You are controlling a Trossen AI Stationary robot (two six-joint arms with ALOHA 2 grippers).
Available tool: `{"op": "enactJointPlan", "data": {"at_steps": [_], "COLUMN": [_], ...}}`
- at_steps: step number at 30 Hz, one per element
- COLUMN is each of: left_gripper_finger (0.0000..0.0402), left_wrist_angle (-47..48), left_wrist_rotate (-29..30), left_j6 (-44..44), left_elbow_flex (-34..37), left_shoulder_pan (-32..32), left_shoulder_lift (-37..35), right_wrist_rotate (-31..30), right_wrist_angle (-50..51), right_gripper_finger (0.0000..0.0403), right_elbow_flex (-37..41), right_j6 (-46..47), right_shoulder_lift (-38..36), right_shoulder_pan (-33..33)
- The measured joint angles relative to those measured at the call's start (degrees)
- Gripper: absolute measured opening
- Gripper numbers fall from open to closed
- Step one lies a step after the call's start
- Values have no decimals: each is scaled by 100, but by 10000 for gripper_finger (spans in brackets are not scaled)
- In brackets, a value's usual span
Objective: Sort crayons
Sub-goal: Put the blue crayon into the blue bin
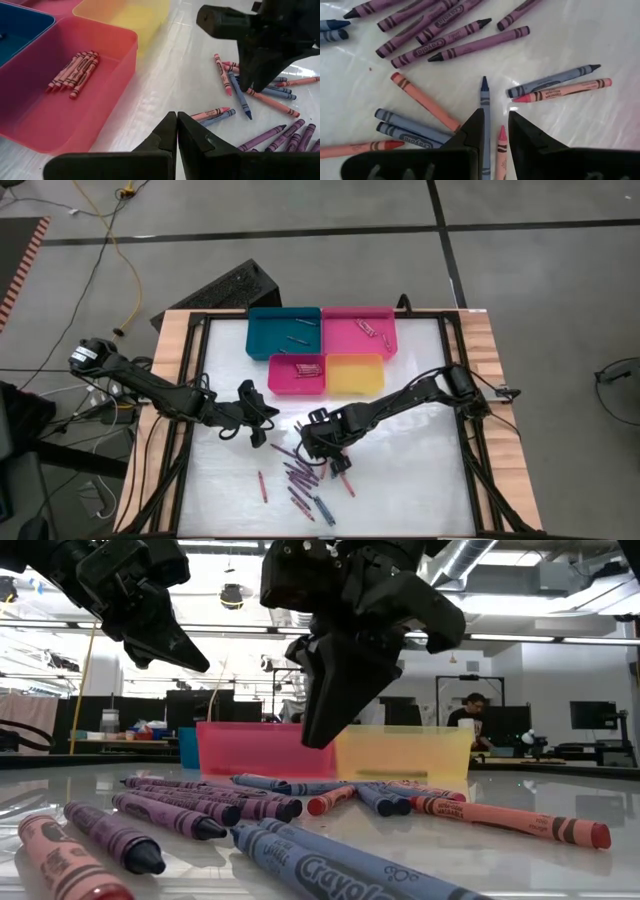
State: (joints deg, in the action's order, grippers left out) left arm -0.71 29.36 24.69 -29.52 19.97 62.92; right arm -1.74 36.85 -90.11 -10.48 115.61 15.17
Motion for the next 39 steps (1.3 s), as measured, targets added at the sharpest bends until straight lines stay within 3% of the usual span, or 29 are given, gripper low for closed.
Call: {"op": "enactJointPlan", "data": {"at_steps": [8,20,39], "left_gripper_finger": [0,0,0], "left_wrist_angle": [2,2,2], "left_wrist_rotate": [0,46,177], "left_j6": [12,46,107], "left_elbow_flex": [0,0,0], "left_shoulder_pan": [0,0,0], "left_shoulder_lift": [0,0,0], "right_wrist_rotate": [36,93,190], "right_wrist_angle": [-163,-819,-705], "right_gripper_finger": [82,82,66], "right_elbow_flex": [39,790,809], "right_j6": [15,351,409], "right_shoulder_lift": [-2,6,-4], "right_shoulder_pan": [12,-32,-182]}}
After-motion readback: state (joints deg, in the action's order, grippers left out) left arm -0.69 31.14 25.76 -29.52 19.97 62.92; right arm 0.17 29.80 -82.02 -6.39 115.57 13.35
